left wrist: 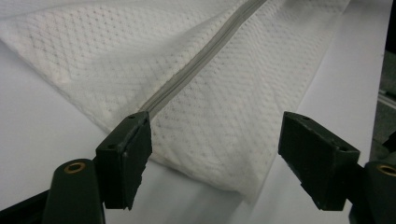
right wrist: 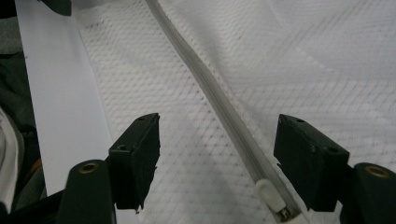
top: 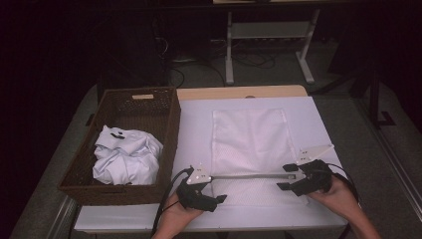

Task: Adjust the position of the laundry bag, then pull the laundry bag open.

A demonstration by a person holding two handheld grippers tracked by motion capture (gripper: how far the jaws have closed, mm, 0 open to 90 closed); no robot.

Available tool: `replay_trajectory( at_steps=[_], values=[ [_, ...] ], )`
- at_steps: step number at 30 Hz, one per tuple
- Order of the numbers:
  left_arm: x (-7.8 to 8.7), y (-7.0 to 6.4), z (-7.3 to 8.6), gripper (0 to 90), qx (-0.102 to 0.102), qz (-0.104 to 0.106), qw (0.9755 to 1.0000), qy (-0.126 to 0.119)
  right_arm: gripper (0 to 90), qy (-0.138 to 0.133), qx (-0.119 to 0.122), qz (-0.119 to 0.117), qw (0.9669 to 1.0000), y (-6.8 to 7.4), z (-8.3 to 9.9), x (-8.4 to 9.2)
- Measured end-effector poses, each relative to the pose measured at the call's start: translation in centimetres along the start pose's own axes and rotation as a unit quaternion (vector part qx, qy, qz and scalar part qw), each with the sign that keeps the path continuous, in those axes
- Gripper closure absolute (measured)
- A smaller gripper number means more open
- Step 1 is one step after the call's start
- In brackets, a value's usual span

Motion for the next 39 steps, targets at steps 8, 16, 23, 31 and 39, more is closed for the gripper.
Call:
replay_trajectory(
  at_steps=[8,16,23,31,39],
  values=[
    [-0.4,-0.8,-0.6,18.0,-0.004,0.011,0.9999,-0.006,23.9,0.0,-0.004,0.017,0.9999,0.7,1.5,0.5],
    [-1.2,-2.2,-1.6,20.9,-0.013,0.029,0.9995,0.006,22.4,-0.005,-0.009,0.031,0.9995,0.9,2.4,1.2],
    [-3.1,-3.6,-3.4,22.4,-0.019,0.037,0.9991,0.011,21.9,-0.01,-0.023,0.044,0.9987,1.3,4.1,2.1],
    [-5.9,-5.6,-5.3,23.2,-0.012,0.064,0.9977,0.023,26.3,-0.01,-0.061,0.059,0.9964,1.1,5.9,3.2],
    [-10.0,-8.0,-7.8,31.1,0.009,0.099,0.9937,0.052,36.8,-0.003,-0.138,0.07,0.988,-0.8,7.3,3.9]
  ],
)
Point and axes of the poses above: each handheld gripper's, and its own axes: x roughly backward along the jaws, z roughly out of its underside, y roughly to its left, the point moved 10 cm from there along -x, roughly forward along the jaws, and after that the axes turned 12 degrees about x, right-handed, at the moved point
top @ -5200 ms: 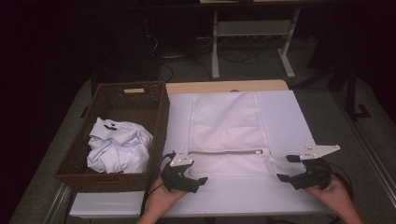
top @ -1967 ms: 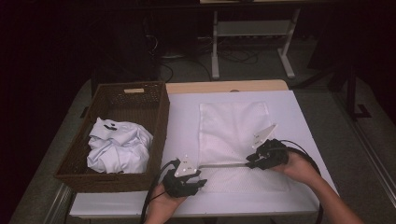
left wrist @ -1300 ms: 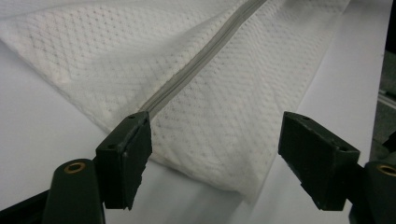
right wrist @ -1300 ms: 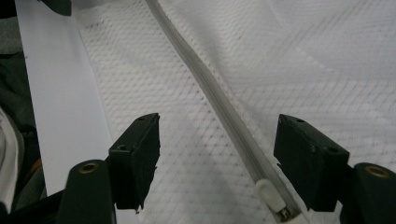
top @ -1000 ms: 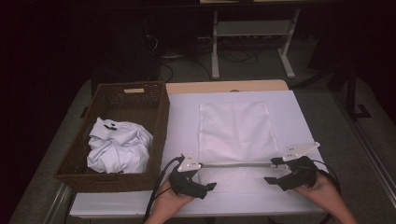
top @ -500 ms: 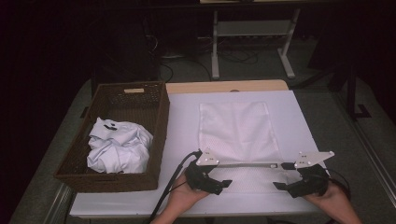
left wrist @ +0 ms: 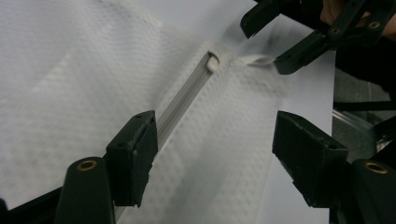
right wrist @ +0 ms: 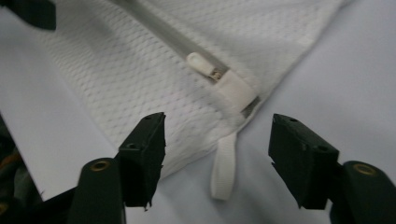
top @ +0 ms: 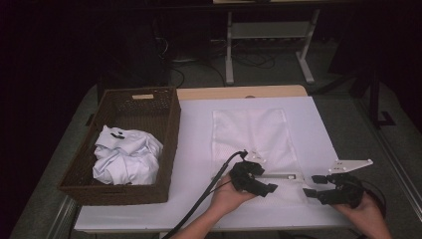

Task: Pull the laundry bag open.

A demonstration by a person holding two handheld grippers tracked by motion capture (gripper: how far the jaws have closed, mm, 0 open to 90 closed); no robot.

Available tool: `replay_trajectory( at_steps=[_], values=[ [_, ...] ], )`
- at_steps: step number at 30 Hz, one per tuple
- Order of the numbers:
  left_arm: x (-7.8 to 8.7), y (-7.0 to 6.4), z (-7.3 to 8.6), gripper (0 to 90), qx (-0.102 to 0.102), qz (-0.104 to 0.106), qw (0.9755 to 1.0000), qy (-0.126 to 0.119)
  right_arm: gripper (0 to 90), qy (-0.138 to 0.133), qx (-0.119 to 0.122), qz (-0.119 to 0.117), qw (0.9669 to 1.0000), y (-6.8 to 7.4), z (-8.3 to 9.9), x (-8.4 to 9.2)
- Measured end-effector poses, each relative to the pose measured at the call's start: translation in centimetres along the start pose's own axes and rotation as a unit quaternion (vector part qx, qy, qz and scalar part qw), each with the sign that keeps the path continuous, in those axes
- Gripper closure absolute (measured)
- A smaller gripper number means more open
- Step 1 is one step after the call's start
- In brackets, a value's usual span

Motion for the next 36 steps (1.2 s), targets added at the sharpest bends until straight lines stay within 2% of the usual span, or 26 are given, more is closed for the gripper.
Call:
replay_trajectory(
  at_steps=[1,2,4,5,8,10,11,12,13,14,15,16,17,18,19,21,22,25,27,28,29,31,33,34,35,36],
  values=[
    [0.0,0.0,0.0,32.1,0.0,0.0,1.0,0.0,36.8,0.0,0.0,0.0,1.0,0.0,0.0,0.0],
    [-0.9,-0.3,-0.6,33.2,0.011,0.004,0.9999,0.006,38.4,0.003,-0.031,-0.003,0.9995,-0.7,-0.2,-0.1],
    [-1.4,-0.3,-0.9,32.4,0.021,0.003,0.9997,0.01,41.9,0.003,-0.067,-0.014,0.9977,-1.3,-0.4,-0.2],
    [-2.2,-0.3,-1.4,32.6,0.044,0.002,0.9989,0.015,44.0,0.005,-0.085,-0.017,0.9962,-1.6,-0.5,-0.2],
    [-3.4,-0.2,-1.9,37.2,0.085,0.017,0.996,0.022,47.9,0.009,-0.125,-0.016,0.992,-2.7,-0.6,-0.3],
    [-4.0,0.0,-2.0,39.9,0.115,0.035,0.9923,0.032,49.5,0.007,-0.144,-0.017,0.9893,-3.1,-0.8,-0.3],
    [-4.0,0.0,-2.0,41.0,0.115,0.035,0.9923,0.032,49.5,0.007,-0.144,-0.017,0.9893,-3.1,-0.8,-0.3],
    [-4.5,0.0,-1.9,42.5,0.159,0.063,0.9843,0.044,51.7,0.012,-0.16,-0.017,0.987,-3.5,-0.8,-0.5],
    [-4.5,0.0,-1.9,42.8,0.159,0.063,0.9843,0.044,53.3,0.01,-0.166,-0.026,0.9858,-3.5,-0.9,-0.7],
    [-4.6,0.0,-2.0,45.5,0.169,0.069,0.9822,0.043,54.7,0.008,-0.173,-0.034,0.9842,-3.5,-0.9,-0.7],
    [-4.9,0.1,-1.9,48.6,0.174,0.068,0.9813,0.047,56.2,0.006,-0.185,-0.044,0.9817,-3.6,-1.0,-0.9],
    [-4.9,0.1,-1.9,50.4,0.174,0.068,0.9813,0.047,56.2,0.006,-0.185,-0.044,0.9817,-3.6,-1.0,-0.9],
    [-5.0,0.1,-2.0,50.4,0.183,0.071,0.9795,0.046,58.1,0.005,-0.194,-0.054,0.9796,-3.6,-1.1,-1.0],
    [-5.3,0.2,-2.0,54.3,0.204,0.082,0.9742,0.052,59.8,0.01,-0.205,-0.063,0.9767,-3.7,-1.1,-1.3],
    [-5.3,0.2,-2.0,55.7,0.204,0.082,0.9742,0.052,59.8,0.01,-0.205,-0.063,0.9767,-3.7,-1.1,-1.3],
    [-6.0,0.3,-1.8,57.1,0.225,0.087,0.9684,0.063,62.2,0.022,-0.209,-0.063,0.9756,-3.6,-1.1,-1.7],
    [-6.1,0.3,-1.7,58.6,0.228,0.091,0.967,0.067,63.6,0.025,-0.207,-0.064,0.9759,-3.6,-1.0,-1.8],
    [-6.6,0.3,-1.6,62.0,0.233,0.093,0.9655,0.07,66.2,0.036,-0.205,-0.068,0.9757,-3.3,-0.9,-2.2],
    [-7.0,0.3,-1.8,63.1,0.242,0.099,0.9626,0.07,69.2,0.04,-0.202,-0.071,0.9761,-3.2,-0.8,-2.4],
    [-7.1,0.3,-1.8,66.5,0.241,0.1,0.9629,0.069,73.1,0.041,-0.2,-0.075,0.976,-3.1,-0.8,-2.4],
    [-7.2,0.3,-1.9,66.5,0.242,0.1,0.9626,0.069,73.1,0.041,-0.2,-0.075,0.976,-3.1,-0.8,-2.4],
    [-7.5,0.3,-2.0,74.1,0.241,0.099,0.9631,0.068,73.9,0.04,-0.199,-0.081,0.9758,-2.8,-0.9,-2.6],
    [-7.7,0.3,-2.1,77.4,0.228,0.092,0.9672,0.064,73.9,0.039,-0.198,-0.082,0.9759,-2.8,-0.9,-2.6],
    [-7.8,0.3,-2.1,84.2,0.218,0.085,0.9702,0.061,72.3,0.035,-0.203,-0.088,0.9746,-2.8,-0.9,-2.6],
    [-7.8,0.3,-2.1,85.4,0.218,0.085,0.9702,0.061,72.3,0.035,-0.203,-0.088,0.9746,-2.8,-0.9,-2.6],
    [-7.8,0.5,-2.3,85.7,0.207,0.082,0.9735,0.051,65.7,0.026,-0.21,-0.095,0.9726,-2.8,-1.1,-2.6]
  ],
)
Point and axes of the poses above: each handheld gripper's, and its own axes: x roughly backward along the jaws, z roughly out of its underside, y roughly to its left, the point moved 10 cm from there along -x, roughly forward along the jaws, and after that the axes turned 12 degrees about x, right-handed, at the moved point
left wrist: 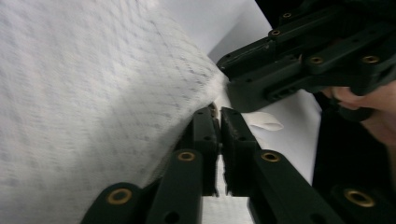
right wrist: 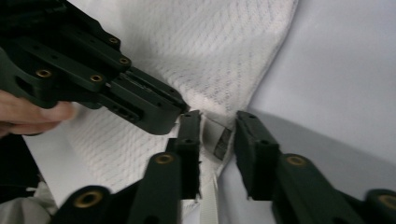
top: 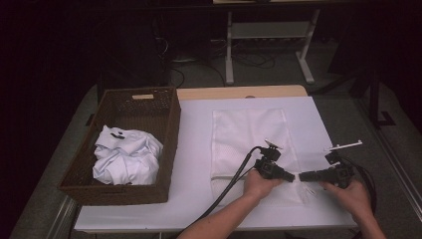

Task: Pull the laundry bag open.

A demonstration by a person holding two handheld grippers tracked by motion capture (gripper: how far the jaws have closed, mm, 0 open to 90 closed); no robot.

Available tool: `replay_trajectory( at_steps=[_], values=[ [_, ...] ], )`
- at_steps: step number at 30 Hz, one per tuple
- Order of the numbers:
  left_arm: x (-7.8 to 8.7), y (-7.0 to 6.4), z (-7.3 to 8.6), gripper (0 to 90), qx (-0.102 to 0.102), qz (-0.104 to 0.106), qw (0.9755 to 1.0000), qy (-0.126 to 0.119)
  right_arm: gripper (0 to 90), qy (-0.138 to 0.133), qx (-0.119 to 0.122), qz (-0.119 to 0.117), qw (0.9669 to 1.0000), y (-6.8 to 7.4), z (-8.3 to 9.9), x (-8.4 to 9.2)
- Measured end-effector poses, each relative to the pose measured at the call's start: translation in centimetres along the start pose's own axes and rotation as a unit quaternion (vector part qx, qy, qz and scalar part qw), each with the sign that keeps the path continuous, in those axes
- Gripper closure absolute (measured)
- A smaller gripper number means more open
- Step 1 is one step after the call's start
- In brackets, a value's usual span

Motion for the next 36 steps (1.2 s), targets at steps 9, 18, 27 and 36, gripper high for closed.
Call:
replay_trajectory(
  at_steps=[9,18,27,36],
  values=[
    [0.6,0.1,-0.5,86.1,-0.023,-0.013,0.9994,-0.02,76.1,-0.025,-0.014,-0.034,0.999,0.0,-0.9,-0.6],
    [1.6,0.3,-0.2,86.7,-0.037,-0.03,0.9976,-0.05,84.4,-0.022,0.0,-0.016,0.9996,0.1,-0.7,0.2],
    [2.9,0.5,0.3,86.7,-0.034,-0.029,0.9977,-0.052,84.5,-0.019,0.005,-0.009,0.9998,0.3,-0.7,0.5],
    [3.9,0.5,0.6,86.7,-0.032,-0.022,0.9978,-0.054,84.5,-0.019,0.012,0.007,0.9997,-0.1,-0.3,1.3]
  ],
)
Point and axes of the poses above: each handheld gripper's, and its own axes: x roughly backward along the jaws, z roughly out of its underside, y roughly to its left, the point moved 10 cm from there along -x, roughly forward along the jaws, and after that the axes turned 12 degrees about x, right-handed, at the moved point
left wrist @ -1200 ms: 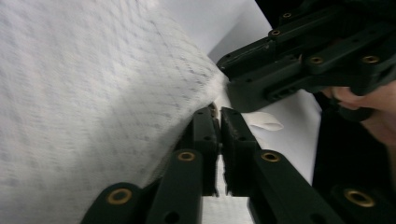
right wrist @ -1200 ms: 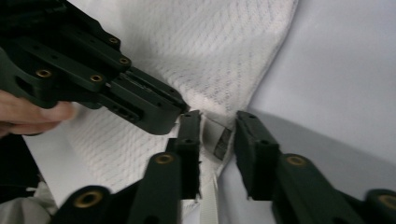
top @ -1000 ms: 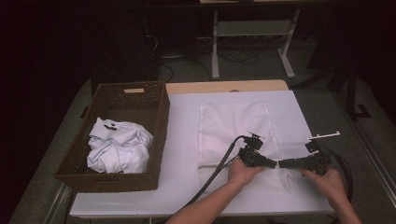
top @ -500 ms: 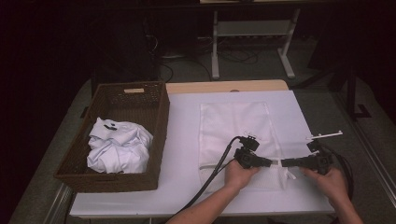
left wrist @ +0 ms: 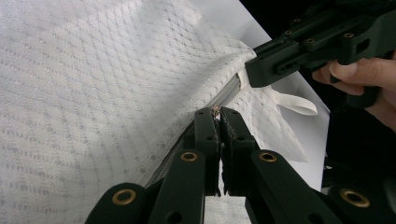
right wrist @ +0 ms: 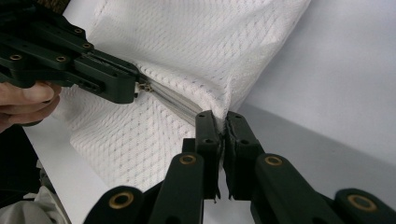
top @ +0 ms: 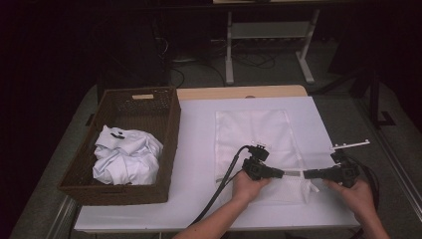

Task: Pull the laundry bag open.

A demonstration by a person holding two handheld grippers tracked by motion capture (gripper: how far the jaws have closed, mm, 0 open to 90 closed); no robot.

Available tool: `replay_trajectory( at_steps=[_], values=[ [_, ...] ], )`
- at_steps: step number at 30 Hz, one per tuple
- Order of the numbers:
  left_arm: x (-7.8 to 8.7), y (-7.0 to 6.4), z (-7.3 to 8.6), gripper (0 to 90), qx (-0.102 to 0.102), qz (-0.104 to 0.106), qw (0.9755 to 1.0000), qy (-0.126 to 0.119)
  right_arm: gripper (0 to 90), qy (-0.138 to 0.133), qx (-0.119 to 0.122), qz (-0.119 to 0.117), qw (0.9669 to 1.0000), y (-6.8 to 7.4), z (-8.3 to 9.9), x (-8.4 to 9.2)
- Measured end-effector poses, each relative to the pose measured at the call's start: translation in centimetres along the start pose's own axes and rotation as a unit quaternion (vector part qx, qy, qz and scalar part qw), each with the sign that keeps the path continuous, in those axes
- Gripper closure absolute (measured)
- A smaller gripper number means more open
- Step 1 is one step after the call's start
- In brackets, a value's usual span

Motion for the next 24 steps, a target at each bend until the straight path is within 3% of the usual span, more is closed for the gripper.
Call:
replay_trajectory(
  at_steps=[5,24],
  values=[
    [0.8,0.3,0.1,86.7,-0.003,-0.006,0.9999,-0.007,84.6,0.001,0.001,0.005,1.0,-0.1,0.2,0.2],
    [5.0,3.0,1.1,86.6,0.015,-0.03,0.9989,-0.033,84.6,-0.001,-0.006,0.028,0.9996,-1.2,1.0,1.4]
  ],
)
Point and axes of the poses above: each handheld gripper's, and its own axes: x roughly backward along the jaws, z roughly out of its underside, y roughly to its left, the point moved 10 cm from there along -x, roughly forward along the jaws, and after that the axes turned 12 degrees about x, right-handed, at the moved point
